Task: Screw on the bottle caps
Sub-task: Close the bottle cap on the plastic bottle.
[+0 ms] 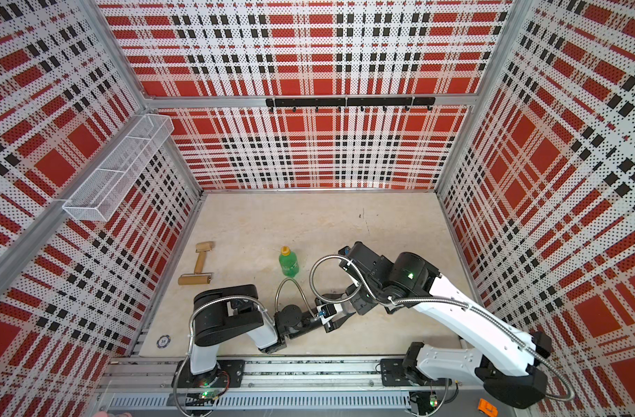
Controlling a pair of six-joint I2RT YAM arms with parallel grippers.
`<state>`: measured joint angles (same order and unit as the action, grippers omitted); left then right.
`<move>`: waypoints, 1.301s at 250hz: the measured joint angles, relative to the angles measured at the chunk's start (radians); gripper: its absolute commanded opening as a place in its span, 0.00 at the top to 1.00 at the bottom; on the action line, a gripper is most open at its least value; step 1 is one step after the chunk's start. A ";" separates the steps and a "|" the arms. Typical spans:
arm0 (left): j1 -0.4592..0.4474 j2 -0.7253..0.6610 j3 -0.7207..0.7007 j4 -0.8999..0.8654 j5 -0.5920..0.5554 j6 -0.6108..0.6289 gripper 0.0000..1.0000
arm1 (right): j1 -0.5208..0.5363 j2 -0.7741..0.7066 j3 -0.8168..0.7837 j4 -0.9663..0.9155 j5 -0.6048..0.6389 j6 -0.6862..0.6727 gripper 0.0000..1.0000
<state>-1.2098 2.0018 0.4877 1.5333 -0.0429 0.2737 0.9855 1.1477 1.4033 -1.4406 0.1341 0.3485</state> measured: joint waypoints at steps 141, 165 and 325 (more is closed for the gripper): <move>-0.003 0.000 0.006 -0.001 0.000 -0.007 0.40 | 0.000 0.018 -0.040 0.012 -0.011 0.001 0.69; -0.003 0.000 0.006 -0.001 0.000 -0.008 0.40 | 0.000 0.019 -0.040 0.017 -0.011 0.001 0.69; -0.003 0.003 0.006 -0.019 -0.001 -0.035 0.40 | 0.000 0.032 -0.054 0.027 0.002 0.000 0.66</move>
<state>-1.2133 2.0048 0.4934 1.5143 -0.0441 0.2386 0.9855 1.1797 1.3491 -1.4132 0.1356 0.3489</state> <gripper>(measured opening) 0.603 0.343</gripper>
